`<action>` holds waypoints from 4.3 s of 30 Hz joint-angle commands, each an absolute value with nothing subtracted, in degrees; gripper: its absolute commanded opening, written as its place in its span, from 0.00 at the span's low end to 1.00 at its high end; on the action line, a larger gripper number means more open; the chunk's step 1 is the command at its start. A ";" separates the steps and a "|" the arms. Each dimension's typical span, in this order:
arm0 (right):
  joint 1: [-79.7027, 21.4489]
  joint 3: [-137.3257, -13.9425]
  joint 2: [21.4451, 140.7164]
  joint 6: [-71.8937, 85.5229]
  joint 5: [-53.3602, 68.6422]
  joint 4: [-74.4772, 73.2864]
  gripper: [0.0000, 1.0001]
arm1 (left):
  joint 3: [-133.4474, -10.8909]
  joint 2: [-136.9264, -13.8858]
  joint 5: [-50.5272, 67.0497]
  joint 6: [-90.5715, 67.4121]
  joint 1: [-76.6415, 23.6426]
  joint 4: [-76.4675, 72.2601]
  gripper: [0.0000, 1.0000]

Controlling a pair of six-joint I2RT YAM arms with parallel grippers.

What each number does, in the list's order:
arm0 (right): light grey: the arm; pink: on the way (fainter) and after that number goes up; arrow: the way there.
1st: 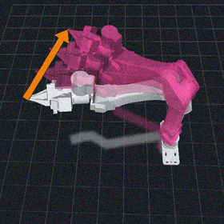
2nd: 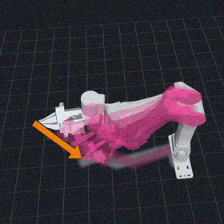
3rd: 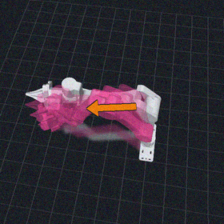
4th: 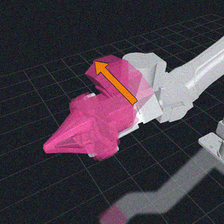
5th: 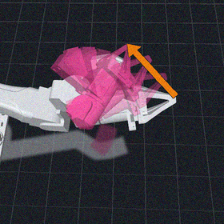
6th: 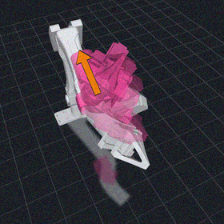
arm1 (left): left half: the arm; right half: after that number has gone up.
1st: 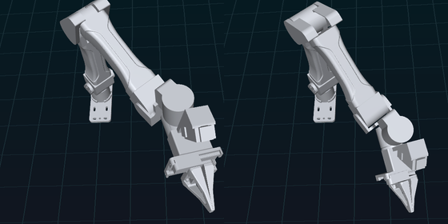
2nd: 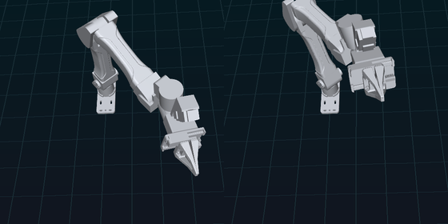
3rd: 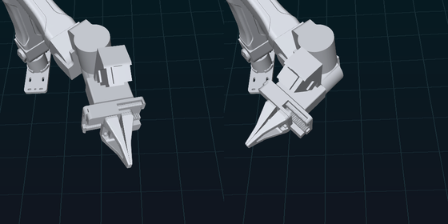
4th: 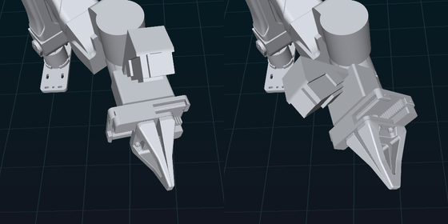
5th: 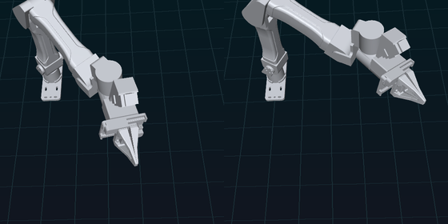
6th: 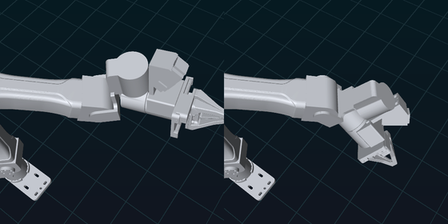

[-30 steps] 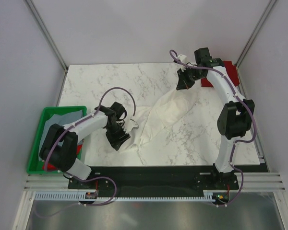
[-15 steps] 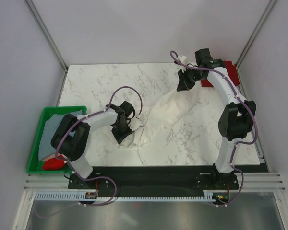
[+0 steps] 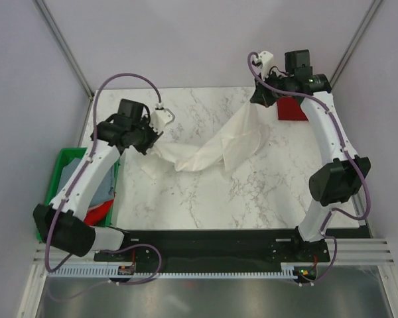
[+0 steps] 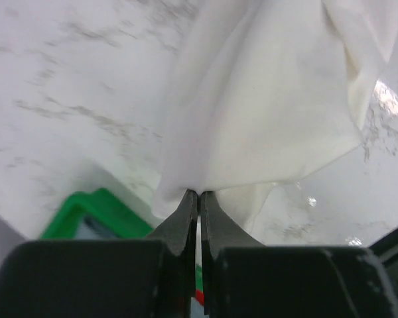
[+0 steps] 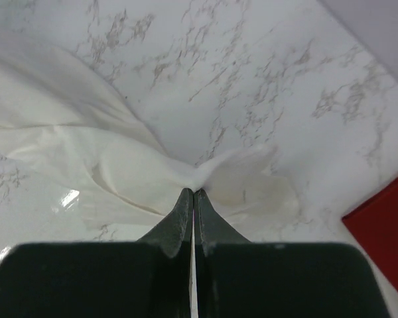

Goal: Fold and stack the t-shirts
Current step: Flatten the tshirt out

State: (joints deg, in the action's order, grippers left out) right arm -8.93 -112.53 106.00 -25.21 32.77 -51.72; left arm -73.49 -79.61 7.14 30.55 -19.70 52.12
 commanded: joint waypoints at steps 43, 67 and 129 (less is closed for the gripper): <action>-7.38 -84.71 94.21 -23.75 10.03 -36.30 0.28 | -72.59 -85.07 16.27 29.19 -17.75 45.27 0.23; -1.23 -84.02 108.10 -30.32 21.53 -53.17 0.40 | -72.95 -82.18 10.37 22.59 -14.59 46.05 0.53; -1.93 -99.58 98.09 -22.15 27.60 -52.91 0.00 | -61.35 -80.77 11.07 25.84 -24.69 47.03 0.59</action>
